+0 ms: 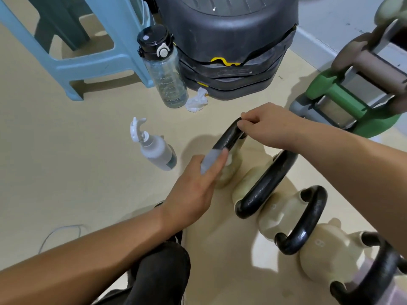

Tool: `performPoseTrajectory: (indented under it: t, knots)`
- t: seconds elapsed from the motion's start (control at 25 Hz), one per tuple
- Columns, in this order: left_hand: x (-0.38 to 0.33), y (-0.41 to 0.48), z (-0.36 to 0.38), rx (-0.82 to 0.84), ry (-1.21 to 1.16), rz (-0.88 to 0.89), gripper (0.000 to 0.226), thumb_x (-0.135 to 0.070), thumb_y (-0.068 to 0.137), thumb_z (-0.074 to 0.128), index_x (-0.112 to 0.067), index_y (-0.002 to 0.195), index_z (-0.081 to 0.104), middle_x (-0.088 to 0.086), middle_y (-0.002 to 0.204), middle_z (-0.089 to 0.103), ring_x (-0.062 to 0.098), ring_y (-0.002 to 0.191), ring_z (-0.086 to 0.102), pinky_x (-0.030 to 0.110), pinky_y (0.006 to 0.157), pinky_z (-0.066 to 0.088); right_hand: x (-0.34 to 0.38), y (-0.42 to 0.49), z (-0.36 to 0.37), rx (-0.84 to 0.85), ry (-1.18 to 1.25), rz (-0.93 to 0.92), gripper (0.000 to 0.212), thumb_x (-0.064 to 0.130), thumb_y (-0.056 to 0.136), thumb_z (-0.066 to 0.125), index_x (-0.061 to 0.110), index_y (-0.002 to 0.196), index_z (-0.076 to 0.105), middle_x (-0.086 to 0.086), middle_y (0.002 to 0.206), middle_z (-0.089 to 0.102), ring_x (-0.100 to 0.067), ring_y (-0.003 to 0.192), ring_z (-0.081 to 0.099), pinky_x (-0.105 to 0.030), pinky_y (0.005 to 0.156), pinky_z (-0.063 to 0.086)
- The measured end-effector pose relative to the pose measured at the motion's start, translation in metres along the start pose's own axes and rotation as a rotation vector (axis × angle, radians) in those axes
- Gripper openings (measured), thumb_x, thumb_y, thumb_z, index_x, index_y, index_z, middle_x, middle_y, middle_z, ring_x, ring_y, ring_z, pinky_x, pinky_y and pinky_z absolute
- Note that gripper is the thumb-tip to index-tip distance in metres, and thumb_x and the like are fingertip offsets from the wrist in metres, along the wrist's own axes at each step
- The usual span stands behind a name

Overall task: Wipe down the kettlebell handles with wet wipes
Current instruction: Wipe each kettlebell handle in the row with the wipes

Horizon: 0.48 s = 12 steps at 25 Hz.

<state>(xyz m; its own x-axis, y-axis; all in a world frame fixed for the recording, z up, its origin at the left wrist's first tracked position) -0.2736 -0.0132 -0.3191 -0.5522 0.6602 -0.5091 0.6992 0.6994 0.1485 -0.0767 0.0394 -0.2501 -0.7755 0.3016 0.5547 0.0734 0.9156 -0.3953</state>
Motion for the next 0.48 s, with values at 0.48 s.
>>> performPoseTrajectory:
  t: [0.48]
  knots:
    - [0.008,0.06,-0.014,0.25,-0.604,-0.453,0.036,-0.046,0.106,0.041,-0.019,0.122,0.058,-0.003,0.105,0.068,0.007,0.088,0.062,0.027,0.079,0.05,0.012,0.011,0.005,-0.134,-0.233,0.006,0.064,0.065,0.086,0.056,0.008,0.057,0.05,-0.005,0.054,0.048,-0.023,0.056,0.047,-0.033,0.052,0.033]
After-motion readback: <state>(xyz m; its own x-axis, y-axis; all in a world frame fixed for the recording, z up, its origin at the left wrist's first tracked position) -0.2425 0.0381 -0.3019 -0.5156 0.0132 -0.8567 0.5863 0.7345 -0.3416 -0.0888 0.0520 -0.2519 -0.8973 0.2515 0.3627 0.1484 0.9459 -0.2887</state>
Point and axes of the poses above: each hand's wrist, its own y-axis towards the middle knuckle, its own z-axis out of the palm, x = y × z, the point moved 6 cm from there along y, towards the middle knuckle
